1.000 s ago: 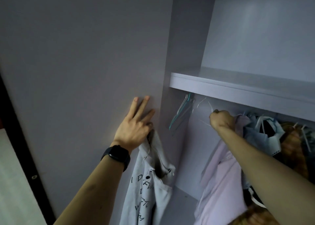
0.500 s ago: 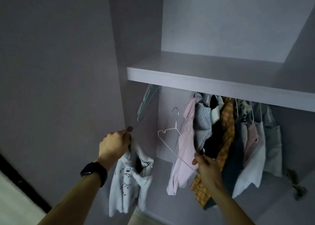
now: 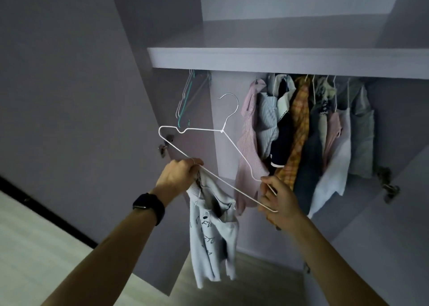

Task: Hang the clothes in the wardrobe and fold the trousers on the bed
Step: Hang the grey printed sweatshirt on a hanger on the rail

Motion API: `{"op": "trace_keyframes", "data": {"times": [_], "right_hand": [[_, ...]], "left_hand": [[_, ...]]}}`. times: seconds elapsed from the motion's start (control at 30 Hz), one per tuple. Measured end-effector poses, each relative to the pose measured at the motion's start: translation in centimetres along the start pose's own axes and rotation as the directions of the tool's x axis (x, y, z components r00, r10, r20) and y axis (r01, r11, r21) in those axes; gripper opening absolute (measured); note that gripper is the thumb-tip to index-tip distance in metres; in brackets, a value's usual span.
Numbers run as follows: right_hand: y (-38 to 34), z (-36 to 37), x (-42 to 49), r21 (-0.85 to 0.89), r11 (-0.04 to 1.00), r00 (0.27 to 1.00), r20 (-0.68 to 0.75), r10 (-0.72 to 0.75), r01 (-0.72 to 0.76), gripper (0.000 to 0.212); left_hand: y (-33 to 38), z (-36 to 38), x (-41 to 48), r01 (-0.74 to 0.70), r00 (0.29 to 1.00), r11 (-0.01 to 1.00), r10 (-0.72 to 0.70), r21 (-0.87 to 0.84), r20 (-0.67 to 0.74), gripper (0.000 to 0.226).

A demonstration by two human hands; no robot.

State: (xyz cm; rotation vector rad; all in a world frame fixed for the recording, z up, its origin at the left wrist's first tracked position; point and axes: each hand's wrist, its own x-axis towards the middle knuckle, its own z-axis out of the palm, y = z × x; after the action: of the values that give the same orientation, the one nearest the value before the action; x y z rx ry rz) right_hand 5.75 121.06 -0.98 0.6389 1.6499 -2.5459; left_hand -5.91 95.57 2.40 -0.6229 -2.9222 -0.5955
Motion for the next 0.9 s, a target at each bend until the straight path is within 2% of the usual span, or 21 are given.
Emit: {"op": "trace_keyframes", "data": {"times": [0.03, 0.07, 0.13, 0.23, 0.33, 0.37, 0.47, 0.53, 0.6, 0.67, 0.7, 0.73, 0.77, 0.83, 0.9], "right_hand": [[0.5, -0.8, 0.2, -0.078, 0.996, 0.999, 0.016, -0.047, 0.048, 0.041], [1.0, -1.4, 0.3, -0.239, 0.963, 0.992, 0.05, -0.117, 0.125, 0.042], [1.0, -1.7, 0.4, -0.502, 0.825, 0.963, 0.195, -0.185, 0.26, 0.031], [-0.1, -0.5, 1.6, -0.654, 0.667, 0.925, 0.348, -0.154, 0.358, 0.048], [-2.0, 1.8, 2.4, -0.698, 0.559, 0.889, 0.414, -0.196, 0.448, 0.048], [-2.7, 2.5, 2.5, -0.684, 0.552, 0.877, 0.41, -0.25, 0.477, 0.045], [-5.0, 4.5, 2.9, -0.579, 0.629, 0.852, 0.291, -0.435, 0.519, 0.044], [-6.4, 5.6, 3.0, -0.589, 0.608, 0.836, 0.253, -0.487, 0.532, 0.044], [-7.7, 6.5, 3.2, -0.614, 0.582, 0.841, 0.309, -0.445, 0.534, 0.037], [-8.6, 7.6, 3.6, -0.505, 0.749, 0.902, 0.283, -0.327, 0.43, 0.03], [-9.0, 8.2, 3.9, -0.445, 0.827, 0.937, 0.224, -0.267, 0.342, 0.03], [-9.4, 8.6, 4.2, -0.418, 0.864, 0.959, 0.157, -0.236, 0.281, 0.03], [-9.7, 8.6, 4.5, -0.45, 0.854, 0.965, 0.1, -0.244, 0.263, 0.035], [-9.5, 8.0, 4.9, -0.575, 0.762, 0.946, 0.077, -0.314, 0.3, 0.04], [-9.0, 6.3, 5.0, -0.688, 0.664, 0.931, 0.048, -0.363, 0.294, 0.039]], "left_hand": [[0.2, 0.0, -0.2, -0.034, 0.999, 0.999, 0.034, 0.036, 0.009, 0.028], [0.4, 0.0, -0.3, -0.069, 0.998, 0.995, 0.068, 0.074, 0.012, 0.026], [0.9, -0.2, -0.5, -0.139, 0.99, 0.978, 0.14, 0.155, 0.009, 0.026], [1.6, -0.9, -0.4, -0.231, 0.97, 0.937, 0.244, 0.262, -0.018, 0.035], [2.2, -1.4, 0.0, -0.317, 0.942, 0.891, 0.335, 0.324, 0.0, 0.041], [2.3, -1.7, 0.1, -0.324, 0.941, 0.88, 0.339, 0.348, 0.018, 0.042], [2.3, -2.6, 0.6, -0.385, 0.912, 0.827, 0.408, 0.41, 0.035, 0.042], [2.6, -2.4, 0.6, -0.439, 0.881, 0.755, 0.469, 0.488, 0.067, 0.042], [3.3, -1.8, 0.8, -0.469, 0.868, 0.735, 0.486, 0.489, 0.103, 0.037], [3.9, -1.3, 1.0, -0.478, 0.864, 0.725, 0.489, 0.496, 0.118, 0.035], [4.1, -1.0, 1.0, -0.48, 0.862, 0.722, 0.495, 0.498, 0.113, 0.037], [4.2, -0.9, 1.2, -0.468, 0.874, 0.736, 0.47, 0.489, 0.129, 0.043], [4.2, -0.8, 1.4, -0.425, 0.902, 0.769, 0.405, 0.477, 0.15, 0.054], [4.1, -1.0, 1.7, -0.314, 0.947, 0.832, 0.242, 0.457, 0.21, 0.077], [3.8, -1.2, 1.7, -0.196, 0.98, 0.897, 0.163, 0.396, 0.118, 0.082]]}}
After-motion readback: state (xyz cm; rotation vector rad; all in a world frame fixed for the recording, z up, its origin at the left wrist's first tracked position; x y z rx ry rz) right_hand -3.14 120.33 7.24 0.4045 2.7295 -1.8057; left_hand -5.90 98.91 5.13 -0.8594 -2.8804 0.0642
